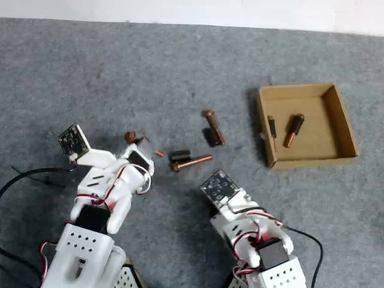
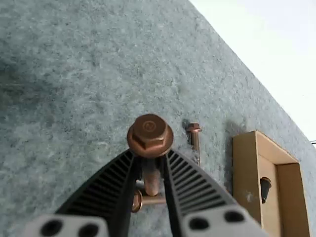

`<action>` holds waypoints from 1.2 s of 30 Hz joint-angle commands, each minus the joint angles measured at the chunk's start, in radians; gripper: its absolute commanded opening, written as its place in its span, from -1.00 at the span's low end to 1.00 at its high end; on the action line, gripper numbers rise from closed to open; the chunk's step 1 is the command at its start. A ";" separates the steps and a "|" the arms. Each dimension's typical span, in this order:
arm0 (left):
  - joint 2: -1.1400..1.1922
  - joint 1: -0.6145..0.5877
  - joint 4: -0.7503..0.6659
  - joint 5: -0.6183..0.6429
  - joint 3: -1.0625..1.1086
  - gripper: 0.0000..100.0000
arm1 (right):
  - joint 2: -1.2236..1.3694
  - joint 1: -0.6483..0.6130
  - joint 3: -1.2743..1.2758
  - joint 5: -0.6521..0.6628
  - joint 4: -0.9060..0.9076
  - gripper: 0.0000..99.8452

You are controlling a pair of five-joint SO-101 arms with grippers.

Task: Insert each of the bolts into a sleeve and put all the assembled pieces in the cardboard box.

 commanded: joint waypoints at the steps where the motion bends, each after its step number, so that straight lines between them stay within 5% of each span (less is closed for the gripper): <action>1: -0.039 -0.021 -0.066 -0.003 0.016 -0.99 | -0.007 0.131 0.111 0.117 0.019 -0.98; 10: -0.039 -0.021 -0.092 -0.005 0.036 -0.99 | -0.016 0.263 0.104 0.209 0.085 -0.98; 18: -0.039 -0.022 -0.097 -0.006 0.044 -0.99 | -0.016 0.259 0.104 0.209 0.081 -0.66; 28: -0.039 -0.091 -0.141 -0.006 0.051 -0.99 | -0.007 -0.022 0.071 0.048 0.016 -0.65; 36: -0.036 -0.093 -0.141 -0.006 0.053 -0.99 | -0.005 -0.099 -0.074 -0.012 0.016 -0.65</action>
